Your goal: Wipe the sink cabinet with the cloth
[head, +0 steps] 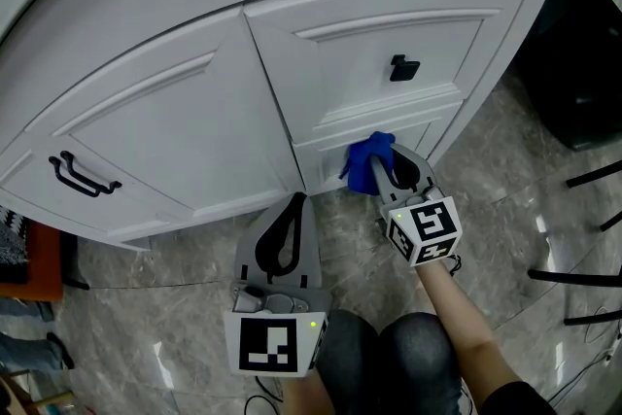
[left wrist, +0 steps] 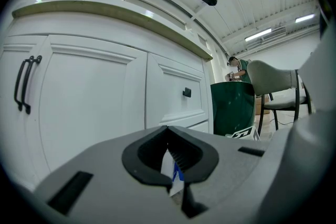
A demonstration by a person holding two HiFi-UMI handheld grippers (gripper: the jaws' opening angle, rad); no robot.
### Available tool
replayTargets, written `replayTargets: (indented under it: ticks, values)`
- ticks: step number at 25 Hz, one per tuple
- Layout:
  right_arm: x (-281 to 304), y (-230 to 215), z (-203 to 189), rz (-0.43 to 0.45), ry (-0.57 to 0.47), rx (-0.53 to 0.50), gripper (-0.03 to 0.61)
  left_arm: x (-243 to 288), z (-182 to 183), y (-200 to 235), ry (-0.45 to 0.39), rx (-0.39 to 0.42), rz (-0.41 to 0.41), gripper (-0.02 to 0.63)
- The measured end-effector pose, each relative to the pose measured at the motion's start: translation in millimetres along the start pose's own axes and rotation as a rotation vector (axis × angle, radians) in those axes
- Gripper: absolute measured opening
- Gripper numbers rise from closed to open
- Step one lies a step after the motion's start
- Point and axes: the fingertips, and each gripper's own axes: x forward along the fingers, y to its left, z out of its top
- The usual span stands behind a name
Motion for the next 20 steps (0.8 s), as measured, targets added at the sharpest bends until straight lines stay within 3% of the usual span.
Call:
replayTargets:
  ticks: [11, 20]
  values:
    - [-14, -32, 6, -0.051, -0.043, 0.092, 0.058, 2, -3, 4, -0.003, -0.012, -0.007, 0.005]
    - [-18, -44, 2, -0.074, -0.054, 0.082, 0.058, 0, -2, 4, -0.004, -0.017, -0.006, 0.005]
